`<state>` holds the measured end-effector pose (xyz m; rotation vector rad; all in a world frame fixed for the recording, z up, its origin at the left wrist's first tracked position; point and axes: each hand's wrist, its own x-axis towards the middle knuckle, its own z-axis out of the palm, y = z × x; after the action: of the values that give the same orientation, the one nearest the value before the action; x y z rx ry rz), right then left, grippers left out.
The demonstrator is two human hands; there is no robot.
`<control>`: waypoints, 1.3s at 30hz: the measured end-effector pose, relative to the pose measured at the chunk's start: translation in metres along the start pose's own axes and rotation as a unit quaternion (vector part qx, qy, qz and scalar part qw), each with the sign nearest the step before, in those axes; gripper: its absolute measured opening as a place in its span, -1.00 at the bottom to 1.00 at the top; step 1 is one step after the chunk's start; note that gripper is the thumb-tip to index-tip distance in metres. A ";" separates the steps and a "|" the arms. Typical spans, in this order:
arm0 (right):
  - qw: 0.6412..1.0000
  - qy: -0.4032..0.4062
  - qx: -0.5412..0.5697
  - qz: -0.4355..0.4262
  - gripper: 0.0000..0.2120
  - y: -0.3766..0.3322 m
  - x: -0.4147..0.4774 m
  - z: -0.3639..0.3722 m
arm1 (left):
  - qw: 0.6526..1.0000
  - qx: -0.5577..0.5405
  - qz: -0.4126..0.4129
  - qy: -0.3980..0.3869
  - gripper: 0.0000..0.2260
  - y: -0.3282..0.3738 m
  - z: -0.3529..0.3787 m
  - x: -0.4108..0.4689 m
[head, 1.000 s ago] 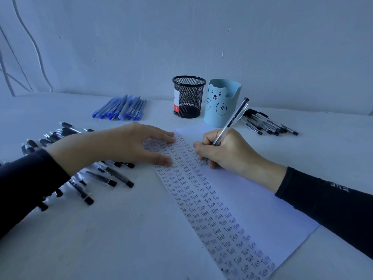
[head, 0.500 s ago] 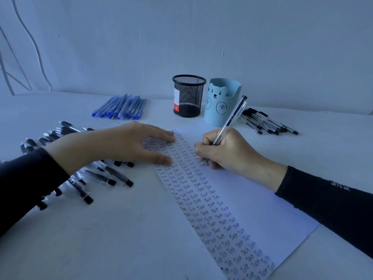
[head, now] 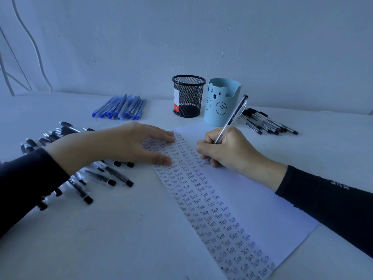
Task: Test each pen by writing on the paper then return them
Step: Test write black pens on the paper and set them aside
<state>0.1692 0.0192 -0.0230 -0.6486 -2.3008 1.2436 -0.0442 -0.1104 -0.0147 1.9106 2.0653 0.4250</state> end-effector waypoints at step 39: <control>0.950 0.055 0.307 0.016 -0.76 -0.016 0.036 -0.067 | 1.000 0.002 -0.004 -0.005 -0.29 -0.002 0.002 -0.001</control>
<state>0.1764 0.0756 0.0294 -0.5068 -1.6726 1.7694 -0.0449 -0.1113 -0.0168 1.9034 2.0687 0.4094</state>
